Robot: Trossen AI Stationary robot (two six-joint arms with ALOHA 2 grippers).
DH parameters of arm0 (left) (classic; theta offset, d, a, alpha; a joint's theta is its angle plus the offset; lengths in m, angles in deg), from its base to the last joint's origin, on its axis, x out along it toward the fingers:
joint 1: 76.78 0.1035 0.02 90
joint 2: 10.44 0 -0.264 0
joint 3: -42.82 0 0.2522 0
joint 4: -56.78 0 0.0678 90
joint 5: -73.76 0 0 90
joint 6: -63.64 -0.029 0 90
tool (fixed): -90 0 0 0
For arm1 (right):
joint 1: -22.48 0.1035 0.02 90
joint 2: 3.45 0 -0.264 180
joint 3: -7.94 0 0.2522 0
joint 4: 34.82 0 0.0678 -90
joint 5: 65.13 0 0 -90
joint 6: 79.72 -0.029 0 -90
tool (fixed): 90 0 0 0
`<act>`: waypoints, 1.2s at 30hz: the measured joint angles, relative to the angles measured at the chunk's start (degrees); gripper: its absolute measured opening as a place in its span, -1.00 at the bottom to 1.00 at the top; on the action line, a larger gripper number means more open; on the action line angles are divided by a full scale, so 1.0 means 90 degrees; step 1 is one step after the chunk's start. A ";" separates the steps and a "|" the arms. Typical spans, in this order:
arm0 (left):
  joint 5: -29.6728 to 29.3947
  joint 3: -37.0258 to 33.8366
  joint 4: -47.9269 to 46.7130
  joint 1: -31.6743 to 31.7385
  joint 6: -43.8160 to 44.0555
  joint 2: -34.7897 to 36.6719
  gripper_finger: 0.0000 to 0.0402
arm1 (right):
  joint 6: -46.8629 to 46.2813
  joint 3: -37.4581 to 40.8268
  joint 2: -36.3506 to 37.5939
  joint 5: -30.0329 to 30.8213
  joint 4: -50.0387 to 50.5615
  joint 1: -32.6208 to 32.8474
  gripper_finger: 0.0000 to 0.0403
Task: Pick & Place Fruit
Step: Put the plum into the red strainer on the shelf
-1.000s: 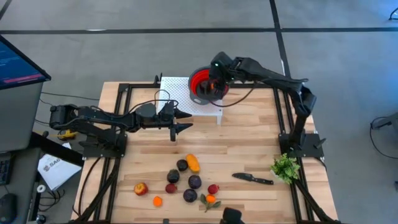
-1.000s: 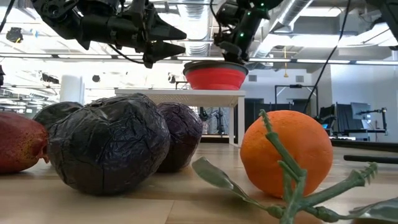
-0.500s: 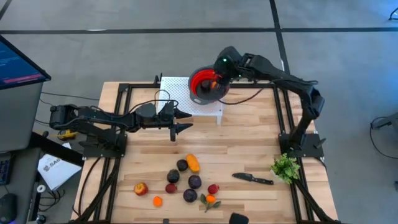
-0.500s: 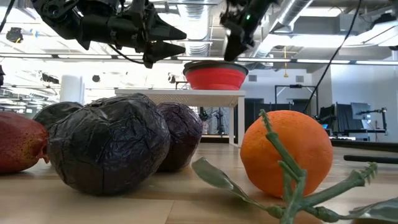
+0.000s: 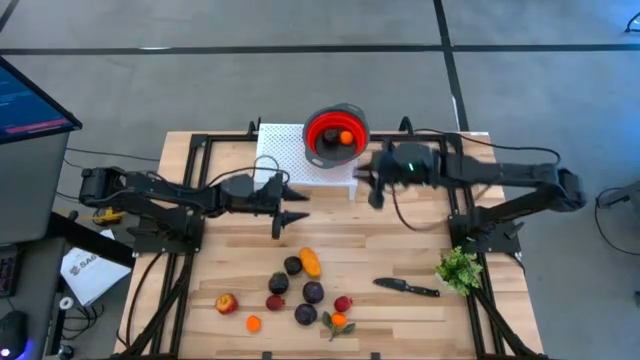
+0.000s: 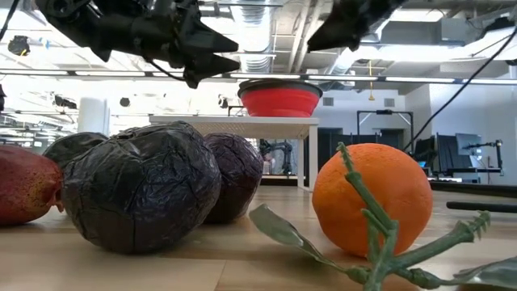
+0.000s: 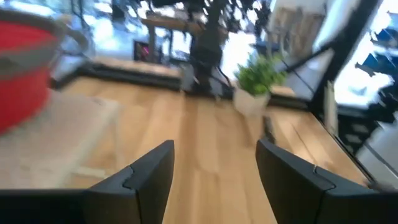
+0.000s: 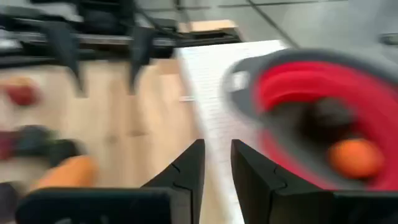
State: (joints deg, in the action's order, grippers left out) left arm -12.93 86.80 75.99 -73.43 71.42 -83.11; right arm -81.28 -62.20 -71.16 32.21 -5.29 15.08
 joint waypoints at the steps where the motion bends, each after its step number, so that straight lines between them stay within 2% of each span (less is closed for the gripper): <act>1: -0.0007 0.0000 -0.0147 -0.0120 -0.0017 0.0033 0.09 | -0.0152 0.0219 0.0113 0.0002 -0.0133 0.0199 -0.65; 4: -0.0118 -0.0009 -0.0877 -0.0585 -0.0147 0.0160 0.09 | -0.0390 0.0677 0.0269 0.0002 -0.0299 0.0780 -0.65; 9: -0.0811 -0.0002 -0.1721 -0.1660 -0.0106 0.0151 0.09 | -0.1028 0.0950 -0.0054 -0.0005 -0.0572 0.1544 -0.65; 14: -0.1621 -0.0007 -0.2008 -0.2513 0.0834 -0.0119 0.09 | -0.1241 0.0952 -0.0741 -0.0003 -0.1134 0.1921 -0.65; 20: -0.1824 -0.0123 -0.1992 -0.2756 0.1992 -0.0578 0.32 | -0.0971 0.0952 -0.1495 -0.0014 -0.2093 0.2035 -0.64; 27: -0.2141 -0.0146 -0.1796 -0.2751 0.2881 -0.1534 0.64 | -0.0971 0.0954 -0.1799 -0.0005 -0.2381 0.2030 -0.64; 31: -0.2348 -0.0132 -0.1509 -0.2763 0.3150 -0.2002 0.68 | -0.0945 0.0954 -0.1766 -0.0003 -0.2409 0.2025 -0.64; 36: -0.2547 -0.0066 -0.1447 -0.2763 0.3221 -0.2326 0.59 | -0.0930 0.0949 -0.1696 -0.0003 -0.2405 0.2022 -0.64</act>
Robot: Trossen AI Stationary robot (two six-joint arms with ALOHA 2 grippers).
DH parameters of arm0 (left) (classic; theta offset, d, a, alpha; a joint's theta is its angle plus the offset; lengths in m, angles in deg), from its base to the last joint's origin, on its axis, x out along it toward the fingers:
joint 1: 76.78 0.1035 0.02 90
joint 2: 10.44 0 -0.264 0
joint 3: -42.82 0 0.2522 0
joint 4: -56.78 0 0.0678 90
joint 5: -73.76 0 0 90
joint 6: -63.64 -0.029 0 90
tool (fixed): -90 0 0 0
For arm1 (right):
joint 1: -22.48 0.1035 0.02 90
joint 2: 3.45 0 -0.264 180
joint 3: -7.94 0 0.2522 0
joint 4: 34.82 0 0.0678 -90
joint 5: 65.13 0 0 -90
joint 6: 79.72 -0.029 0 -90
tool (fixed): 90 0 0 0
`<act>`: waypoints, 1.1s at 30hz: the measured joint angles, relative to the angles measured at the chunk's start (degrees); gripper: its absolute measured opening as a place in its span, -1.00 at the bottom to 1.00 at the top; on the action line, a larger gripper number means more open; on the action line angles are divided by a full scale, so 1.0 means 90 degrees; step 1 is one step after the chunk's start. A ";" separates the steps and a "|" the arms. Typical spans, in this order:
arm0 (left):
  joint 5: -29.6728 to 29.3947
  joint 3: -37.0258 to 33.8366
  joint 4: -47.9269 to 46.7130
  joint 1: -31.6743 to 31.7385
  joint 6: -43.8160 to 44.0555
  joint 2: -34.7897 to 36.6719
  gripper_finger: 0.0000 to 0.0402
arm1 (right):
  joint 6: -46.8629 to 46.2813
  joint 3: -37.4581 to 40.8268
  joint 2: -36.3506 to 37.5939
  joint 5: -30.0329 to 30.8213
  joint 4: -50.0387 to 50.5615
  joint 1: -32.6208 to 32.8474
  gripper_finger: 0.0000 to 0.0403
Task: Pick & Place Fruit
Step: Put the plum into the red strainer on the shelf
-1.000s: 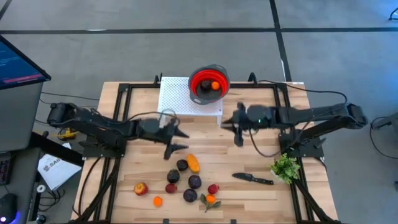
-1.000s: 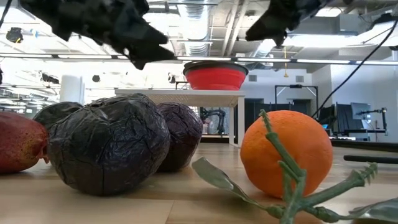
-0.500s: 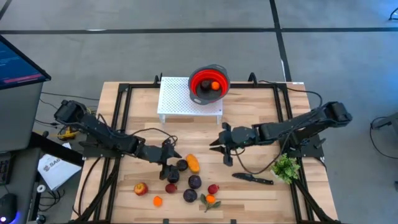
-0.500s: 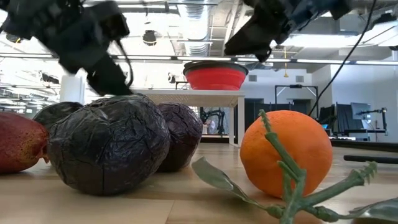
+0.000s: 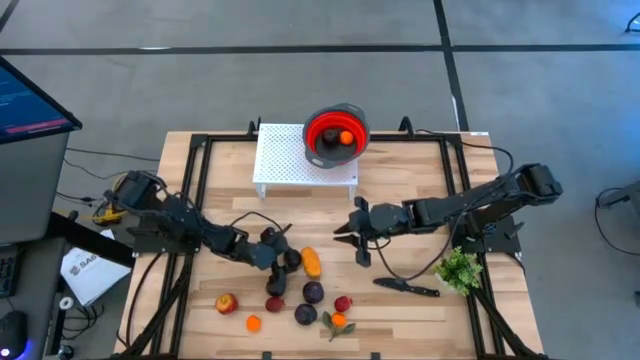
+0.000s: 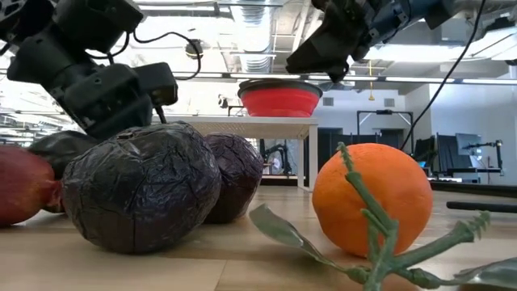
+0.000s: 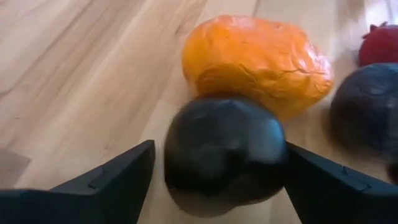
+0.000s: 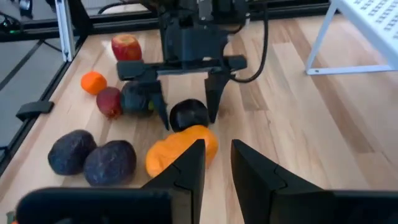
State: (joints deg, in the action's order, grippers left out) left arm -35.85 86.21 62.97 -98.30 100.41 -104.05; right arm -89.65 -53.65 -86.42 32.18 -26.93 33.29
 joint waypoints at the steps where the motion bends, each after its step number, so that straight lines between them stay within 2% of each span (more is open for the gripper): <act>1: -0.0041 0.0004 0.0057 0.0000 0.0011 -0.0049 0.56 | 0.0000 0.0000 0.0002 0.0000 -0.0011 0.0000 -0.64; 9: -0.0193 0.0000 0.0081 0.0002 -0.0036 0.0176 0.20 | 0.0042 0.0000 0.0009 0.0007 0.0380 0.0000 -0.64; 14: -0.0177 0.0006 0.0040 0.0201 -0.0139 0.1241 0.16 | 0.0098 -0.0003 0.0199 0.0017 0.1163 -0.0046 -0.64; 18: -0.0221 0.0191 0.0036 0.0711 -0.1084 0.2355 0.24 | 0.0099 0.0002 0.0332 0.0417 0.1685 -0.0090 -0.64; 22: -0.0098 0.0856 -0.0138 0.1545 -0.2601 0.2965 0.22 | 0.0100 0.0002 0.0343 0.1017 0.1915 -0.0119 -0.64; 25: 0.0292 0.1544 -0.0379 0.2340 -0.3630 0.2956 0.19 | 0.0106 0.0002 0.0337 0.1200 0.1942 -0.0169 -0.64; 28: 0.0723 0.2262 -0.0571 0.3137 -0.4308 0.2620 0.20 | 0.0148 0.0002 0.0337 0.1222 0.1940 -0.0266 -0.64; 33: 0.1298 0.3253 -0.0852 0.4271 -0.4706 0.1723 0.25 | 0.0148 0.0002 0.0334 0.1224 0.2006 -0.0418 -0.64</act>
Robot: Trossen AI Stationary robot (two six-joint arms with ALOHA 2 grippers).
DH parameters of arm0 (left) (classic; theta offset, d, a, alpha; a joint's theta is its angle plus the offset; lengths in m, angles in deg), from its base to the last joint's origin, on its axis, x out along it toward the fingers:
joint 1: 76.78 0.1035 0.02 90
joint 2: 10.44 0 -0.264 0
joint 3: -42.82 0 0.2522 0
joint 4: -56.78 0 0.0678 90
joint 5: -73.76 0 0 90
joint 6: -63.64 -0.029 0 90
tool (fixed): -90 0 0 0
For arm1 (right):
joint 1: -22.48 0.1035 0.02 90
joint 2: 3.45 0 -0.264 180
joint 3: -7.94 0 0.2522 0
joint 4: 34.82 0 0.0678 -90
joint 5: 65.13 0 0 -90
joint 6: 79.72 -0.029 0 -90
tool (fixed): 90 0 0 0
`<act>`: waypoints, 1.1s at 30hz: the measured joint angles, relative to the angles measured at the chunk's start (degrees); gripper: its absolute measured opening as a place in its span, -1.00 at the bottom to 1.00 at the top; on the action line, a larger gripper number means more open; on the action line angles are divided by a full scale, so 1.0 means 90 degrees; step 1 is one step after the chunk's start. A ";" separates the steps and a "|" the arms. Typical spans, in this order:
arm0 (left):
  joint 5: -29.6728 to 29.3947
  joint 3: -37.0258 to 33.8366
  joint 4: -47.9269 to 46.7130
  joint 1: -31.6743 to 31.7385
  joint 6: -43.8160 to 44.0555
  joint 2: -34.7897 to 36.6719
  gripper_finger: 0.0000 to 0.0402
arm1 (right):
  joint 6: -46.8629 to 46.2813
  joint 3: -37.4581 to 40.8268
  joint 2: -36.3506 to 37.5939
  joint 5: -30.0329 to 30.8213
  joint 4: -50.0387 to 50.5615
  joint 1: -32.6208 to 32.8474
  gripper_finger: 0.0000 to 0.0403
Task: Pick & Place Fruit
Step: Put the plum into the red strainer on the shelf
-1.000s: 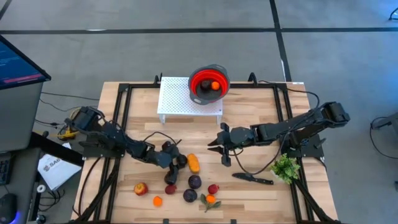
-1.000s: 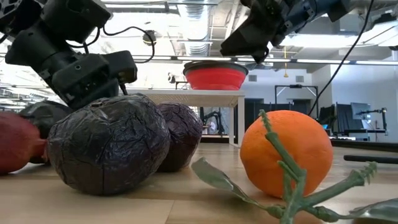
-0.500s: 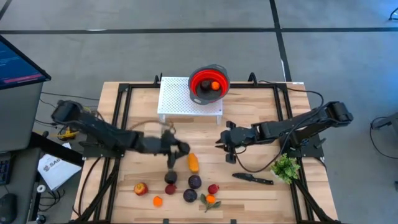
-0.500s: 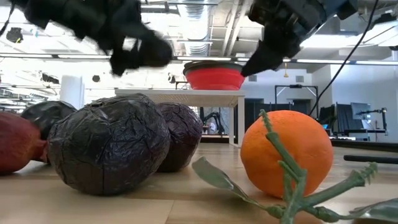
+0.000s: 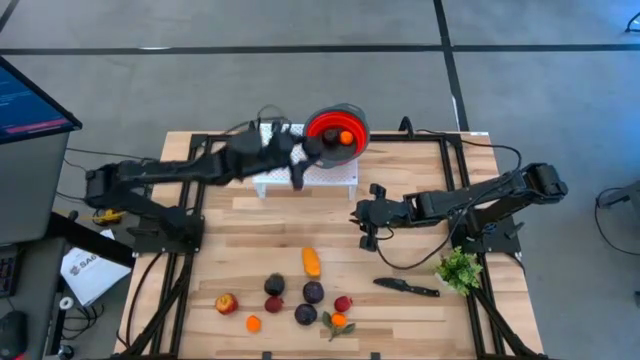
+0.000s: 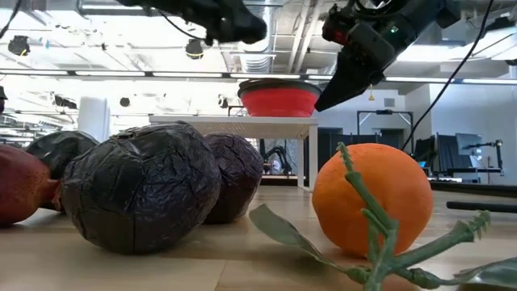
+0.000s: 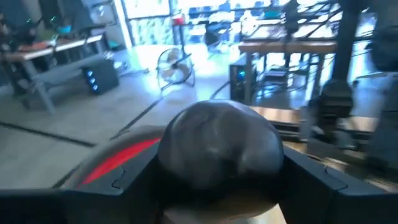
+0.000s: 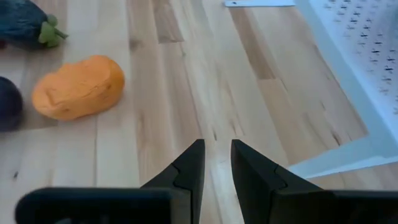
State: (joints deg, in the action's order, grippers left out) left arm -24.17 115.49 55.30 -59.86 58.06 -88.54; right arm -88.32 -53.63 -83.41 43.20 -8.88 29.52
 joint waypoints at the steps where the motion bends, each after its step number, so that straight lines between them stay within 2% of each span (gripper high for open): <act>1: 0.0142 0.0200 -0.0076 0.0183 0.0014 -0.0199 0.25 | 0.0000 0.0000 0.0000 0.0000 0.0000 -0.0031 -0.64; 7: 0.0912 0.1286 -0.0829 0.0988 0.0694 -0.1285 0.23 | -0.0013 0.0000 0.0000 0.0000 -0.0017 -0.0189 -0.64; 11: 0.1101 0.1755 -0.1339 0.1170 0.0881 -0.1723 0.26 | -0.0051 0.0000 0.0000 0.0000 -0.0023 -0.0221 -0.64; 29: 0.1035 0.1822 -0.2720 0.1171 0.1174 -0.1968 0.27 | -0.0051 0.0000 -0.0002 0.0000 -0.0051 -0.0218 -0.64; 33: 0.0994 0.1815 -0.2727 0.1171 0.1177 -0.1968 0.28 | -0.0044 0.0000 -0.0002 0.0000 -0.0051 -0.0218 -0.64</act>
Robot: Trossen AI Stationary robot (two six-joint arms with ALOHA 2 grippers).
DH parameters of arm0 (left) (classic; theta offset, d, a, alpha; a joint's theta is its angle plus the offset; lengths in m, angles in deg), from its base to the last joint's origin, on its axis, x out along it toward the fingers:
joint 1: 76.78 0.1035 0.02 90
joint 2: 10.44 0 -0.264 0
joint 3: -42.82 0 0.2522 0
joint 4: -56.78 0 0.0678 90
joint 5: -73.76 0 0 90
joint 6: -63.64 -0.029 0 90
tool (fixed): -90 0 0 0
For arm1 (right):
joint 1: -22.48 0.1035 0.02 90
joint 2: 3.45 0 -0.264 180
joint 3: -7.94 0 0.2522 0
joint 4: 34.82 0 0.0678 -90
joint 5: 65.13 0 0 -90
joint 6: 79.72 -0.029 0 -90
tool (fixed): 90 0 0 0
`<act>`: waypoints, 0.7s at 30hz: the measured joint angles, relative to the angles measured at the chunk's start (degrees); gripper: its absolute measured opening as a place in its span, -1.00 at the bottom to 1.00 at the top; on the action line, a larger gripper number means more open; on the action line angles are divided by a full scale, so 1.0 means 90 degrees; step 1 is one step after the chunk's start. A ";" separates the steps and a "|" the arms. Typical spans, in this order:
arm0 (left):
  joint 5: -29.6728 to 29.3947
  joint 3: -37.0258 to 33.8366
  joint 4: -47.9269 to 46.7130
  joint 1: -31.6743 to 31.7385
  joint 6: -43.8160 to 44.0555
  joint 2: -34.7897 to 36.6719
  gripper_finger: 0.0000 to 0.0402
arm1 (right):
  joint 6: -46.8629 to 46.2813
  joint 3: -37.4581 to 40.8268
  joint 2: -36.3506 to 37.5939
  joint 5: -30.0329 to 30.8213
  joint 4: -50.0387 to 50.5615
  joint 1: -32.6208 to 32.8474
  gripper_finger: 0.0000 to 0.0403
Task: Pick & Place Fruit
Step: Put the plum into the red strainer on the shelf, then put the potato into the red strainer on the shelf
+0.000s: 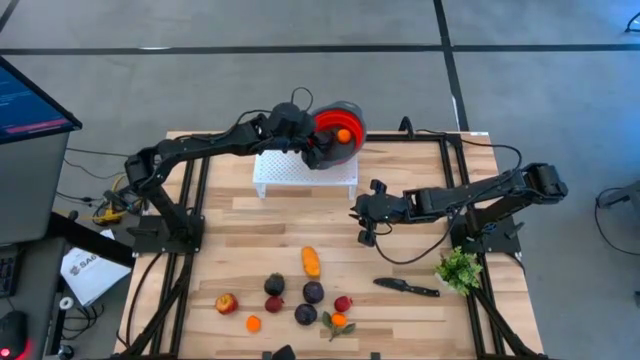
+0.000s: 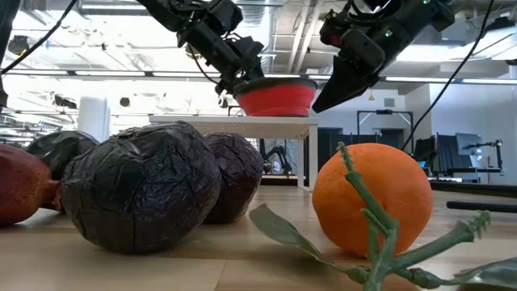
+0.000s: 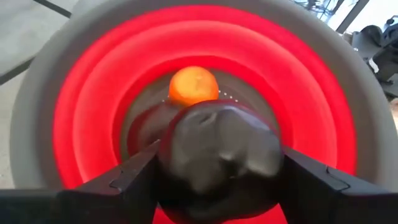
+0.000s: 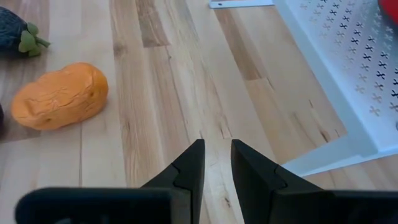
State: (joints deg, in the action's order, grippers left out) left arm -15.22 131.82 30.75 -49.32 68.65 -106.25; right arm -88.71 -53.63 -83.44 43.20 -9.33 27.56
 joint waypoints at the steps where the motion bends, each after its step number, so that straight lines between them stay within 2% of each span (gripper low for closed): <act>1: 0.0000 0.0000 0.0001 0.0000 -0.0002 0.0000 0.29 | 0.0000 0.0000 0.0000 0.0000 0.0000 0.0000 -0.64; 13: 0.0009 0.0000 0.0047 0.0000 0.0001 0.0000 0.46 | 0.0041 0.0000 0.0000 0.0000 -0.0002 0.0002 -0.64; 21: 0.0545 0.0000 0.0622 0.0000 0.0003 0.0000 0.65 | 0.0044 0.0000 -0.0002 0.0000 -0.0019 -0.0005 -0.64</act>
State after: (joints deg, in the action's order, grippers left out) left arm -10.31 131.82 36.35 -49.32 68.68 -106.25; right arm -88.32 -53.63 -83.45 43.20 -9.51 27.52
